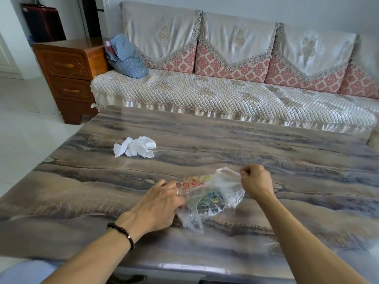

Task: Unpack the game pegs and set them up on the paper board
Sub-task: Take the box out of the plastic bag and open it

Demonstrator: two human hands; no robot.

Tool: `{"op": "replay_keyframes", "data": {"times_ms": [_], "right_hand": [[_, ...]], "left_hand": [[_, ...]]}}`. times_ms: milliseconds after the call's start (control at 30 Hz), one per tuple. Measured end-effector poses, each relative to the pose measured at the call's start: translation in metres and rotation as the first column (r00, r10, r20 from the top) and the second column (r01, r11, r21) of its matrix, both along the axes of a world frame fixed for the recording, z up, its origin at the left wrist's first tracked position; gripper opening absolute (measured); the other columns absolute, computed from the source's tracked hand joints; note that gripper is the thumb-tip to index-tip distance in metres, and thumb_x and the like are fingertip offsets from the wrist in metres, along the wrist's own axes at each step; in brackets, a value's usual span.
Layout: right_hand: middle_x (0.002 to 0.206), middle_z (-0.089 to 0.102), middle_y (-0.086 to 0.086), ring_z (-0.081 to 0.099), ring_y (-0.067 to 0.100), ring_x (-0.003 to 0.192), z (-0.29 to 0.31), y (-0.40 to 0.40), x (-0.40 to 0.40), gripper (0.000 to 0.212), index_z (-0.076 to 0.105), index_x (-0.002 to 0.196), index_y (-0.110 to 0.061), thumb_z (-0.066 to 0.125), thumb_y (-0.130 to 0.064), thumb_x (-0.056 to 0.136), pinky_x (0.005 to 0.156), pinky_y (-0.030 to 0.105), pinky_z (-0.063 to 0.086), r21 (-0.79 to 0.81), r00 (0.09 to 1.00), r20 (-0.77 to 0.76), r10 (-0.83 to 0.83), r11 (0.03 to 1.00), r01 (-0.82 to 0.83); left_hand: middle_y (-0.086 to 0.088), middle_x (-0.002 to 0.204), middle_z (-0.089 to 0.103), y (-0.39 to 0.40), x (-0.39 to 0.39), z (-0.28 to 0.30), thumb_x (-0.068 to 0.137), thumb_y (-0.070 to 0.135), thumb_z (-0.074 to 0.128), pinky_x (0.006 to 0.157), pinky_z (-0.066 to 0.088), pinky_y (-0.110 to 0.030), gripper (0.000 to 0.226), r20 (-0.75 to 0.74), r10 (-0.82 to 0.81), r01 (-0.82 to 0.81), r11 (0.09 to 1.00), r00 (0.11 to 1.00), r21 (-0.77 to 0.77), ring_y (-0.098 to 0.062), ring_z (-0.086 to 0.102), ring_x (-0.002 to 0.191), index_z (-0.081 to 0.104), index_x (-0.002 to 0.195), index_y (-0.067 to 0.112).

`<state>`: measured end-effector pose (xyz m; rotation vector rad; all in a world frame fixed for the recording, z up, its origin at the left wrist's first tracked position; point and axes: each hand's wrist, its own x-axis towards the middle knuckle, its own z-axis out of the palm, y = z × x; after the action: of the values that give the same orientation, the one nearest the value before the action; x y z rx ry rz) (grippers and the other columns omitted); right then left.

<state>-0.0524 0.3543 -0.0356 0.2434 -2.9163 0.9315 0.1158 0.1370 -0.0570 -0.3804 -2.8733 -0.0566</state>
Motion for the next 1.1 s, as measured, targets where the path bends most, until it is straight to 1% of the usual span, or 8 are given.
{"op": "replay_keyframes", "data": {"times_ms": [100, 200, 267, 367, 667, 800, 933, 1100], "right_hand": [[0.112, 0.061, 0.009, 0.055, 0.027, 0.103, 0.002, -0.002, 0.009, 0.026, 0.064, 0.110, -0.011, 0.053, -0.006, 0.087, 0.090, 0.042, 0.049, 0.054, 0.968, -0.245, 0.053, 0.998, -0.041], [0.103, 0.062, 0.003, 0.056, 0.019, 0.096, 0.012, -0.025, 0.037, 0.026, 0.067, 0.102, -0.013, 0.055, 0.000, 0.084, 0.083, 0.038, 0.049, 0.145, 0.746, -0.508, 0.429, 0.897, -0.417], [0.105, 0.066, -0.002, 0.058, 0.018, 0.099, 0.012, -0.037, 0.050, 0.029, 0.067, 0.108, -0.019, 0.049, -0.011, 0.086, 0.088, 0.041, 0.046, 0.330, 0.637, -0.337, 0.694, 0.720, -0.610], [0.107, 0.065, -0.006, 0.055, 0.016, 0.105, 0.004, -0.034, 0.049, 0.029, 0.064, 0.115, -0.028, 0.050, -0.030, 0.090, 0.099, 0.038, 0.037, 0.564, 0.631, -0.050, 0.774, 0.543, -0.622], [0.104, 0.057, -0.002, 0.056, 0.020, 0.094, -0.008, -0.003, 0.056, 0.019, 0.060, 0.104, -0.019, 0.047, -0.010, 0.093, 0.076, 0.031, 0.046, 0.523, 0.723, 0.042, 0.689, 0.602, -0.603], [0.101, 0.054, -0.005, 0.059, 0.019, 0.083, -0.007, 0.004, 0.060, 0.013, 0.060, 0.098, -0.019, 0.048, -0.020, 0.091, 0.073, 0.036, 0.050, 0.380, 0.752, 0.026, 0.659, 0.689, -0.617], [0.109, 0.057, -0.004, 0.056, 0.019, 0.097, -0.003, -0.001, 0.051, 0.031, 0.060, 0.118, -0.025, 0.054, -0.034, 0.089, 0.079, 0.036, 0.048, 0.369, 0.786, -0.054, 0.616, 0.744, -0.558], [0.129, 0.053, -0.007, 0.045, 0.016, 0.118, -0.003, -0.014, 0.042, 0.036, 0.070, 0.108, -0.035, 0.044, -0.054, 0.092, 0.095, 0.040, 0.035, 0.502, 0.767, -0.023, 0.641, 0.671, -0.545]], "left_hand": [[0.006, 0.110, 0.062, -0.001, 0.004, 0.000, 0.074, 0.020, 0.043, 0.088, 0.041, -0.032, 0.038, 0.100, 0.019, -0.037, 0.983, 0.995, 0.182, -0.016, 0.052, 0.103, 0.066, 0.104, 0.023], [0.002, 0.103, 0.067, 0.016, -0.002, 0.006, 0.088, 0.026, 0.028, 0.086, 0.045, -0.038, 0.041, 0.053, 0.043, -0.062, 0.895, 0.998, 0.442, -0.015, 0.058, 0.092, 0.061, 0.110, 0.018], [0.002, 0.101, 0.068, 0.025, -0.006, 0.008, 0.100, 0.033, 0.032, 0.083, 0.044, -0.033, 0.033, 0.031, 0.091, -0.094, 0.868, 0.995, 0.488, -0.016, 0.060, 0.090, 0.058, 0.115, 0.019], [-0.002, 0.128, 0.059, 0.032, -0.009, 0.003, 0.100, 0.042, 0.041, 0.091, 0.037, -0.031, 0.041, 0.127, 0.152, -0.186, 0.928, 0.980, 0.322, -0.020, 0.053, 0.116, 0.048, 0.132, 0.018], [0.001, 0.159, 0.021, 0.024, -0.024, -0.014, 0.088, 0.055, 0.058, 0.112, 0.027, -0.035, 0.080, 0.253, 0.174, -0.228, 0.953, 0.952, 0.201, -0.019, 0.023, 0.145, 0.021, 0.151, 0.023], [0.006, 0.148, 0.040, 0.020, -0.028, -0.018, 0.088, 0.042, 0.064, 0.104, 0.035, -0.032, 0.055, 0.162, 0.123, -0.171, 0.931, 0.979, 0.323, -0.016, 0.038, 0.135, 0.046, 0.139, 0.028], [0.003, 0.113, 0.066, 0.016, -0.024, -0.016, 0.088, 0.017, 0.068, 0.088, 0.048, -0.041, 0.003, -0.017, 0.059, -0.047, 0.915, 0.998, 0.401, -0.019, 0.057, 0.107, 0.066, 0.088, 0.017], [-0.001, 0.112, 0.071, 0.006, -0.005, -0.022, 0.080, 0.017, 0.077, 0.105, 0.044, -0.037, 0.008, -0.066, -0.055, 0.071, 0.961, 0.996, 0.266, -0.023, 0.059, 0.119, 0.069, 0.080, 0.019]]}}
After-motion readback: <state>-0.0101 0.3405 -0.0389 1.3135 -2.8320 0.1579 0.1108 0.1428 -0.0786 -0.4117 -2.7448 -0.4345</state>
